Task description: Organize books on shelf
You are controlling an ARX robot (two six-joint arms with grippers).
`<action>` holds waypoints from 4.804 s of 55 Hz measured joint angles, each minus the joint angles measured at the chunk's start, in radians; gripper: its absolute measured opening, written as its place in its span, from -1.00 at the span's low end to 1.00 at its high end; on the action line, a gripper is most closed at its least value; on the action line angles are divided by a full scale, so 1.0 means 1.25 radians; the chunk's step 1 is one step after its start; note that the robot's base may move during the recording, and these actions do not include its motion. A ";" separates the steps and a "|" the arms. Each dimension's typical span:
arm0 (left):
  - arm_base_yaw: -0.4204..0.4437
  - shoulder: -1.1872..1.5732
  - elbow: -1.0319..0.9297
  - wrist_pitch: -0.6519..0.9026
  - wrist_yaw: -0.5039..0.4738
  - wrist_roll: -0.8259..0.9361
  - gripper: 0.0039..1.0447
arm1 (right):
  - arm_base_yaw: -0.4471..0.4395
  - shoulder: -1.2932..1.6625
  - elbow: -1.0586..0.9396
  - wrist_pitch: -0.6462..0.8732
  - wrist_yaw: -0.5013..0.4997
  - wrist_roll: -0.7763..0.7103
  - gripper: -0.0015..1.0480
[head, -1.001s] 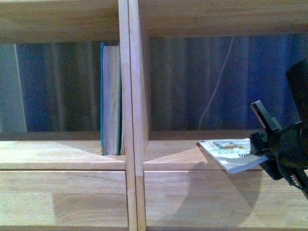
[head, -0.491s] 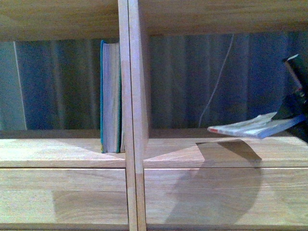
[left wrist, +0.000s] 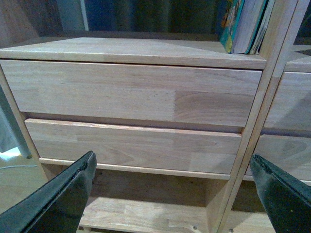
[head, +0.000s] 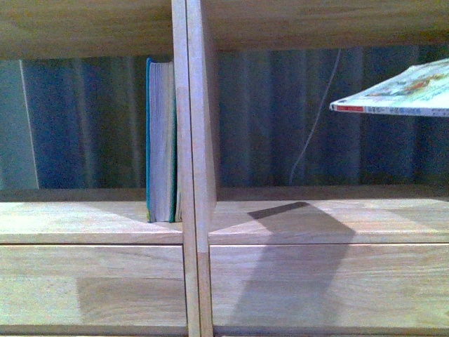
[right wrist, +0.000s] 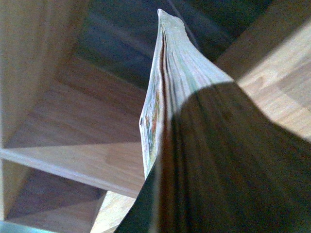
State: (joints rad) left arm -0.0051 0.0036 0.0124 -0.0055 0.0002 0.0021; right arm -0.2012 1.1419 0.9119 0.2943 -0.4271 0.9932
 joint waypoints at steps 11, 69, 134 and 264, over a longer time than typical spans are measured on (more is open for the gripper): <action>0.000 0.000 0.000 0.000 0.000 0.000 0.86 | 0.049 -0.065 -0.024 0.001 -0.009 -0.013 -0.86; 0.300 0.675 0.574 0.030 0.558 -0.372 0.86 | 0.151 -0.072 -0.023 -0.011 0.040 -0.043 -0.86; -0.286 0.986 0.803 0.347 0.229 -0.752 0.86 | 0.411 -0.068 0.066 -0.001 0.159 0.056 -0.86; -0.221 0.898 0.828 0.199 0.153 -0.512 -0.88 | 0.347 -0.124 -0.041 0.067 0.197 -0.257 0.86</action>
State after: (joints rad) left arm -0.2813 1.1255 1.0470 0.2432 0.1909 -0.6376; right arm 0.2329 0.9874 0.8612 0.3779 -0.1814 0.6720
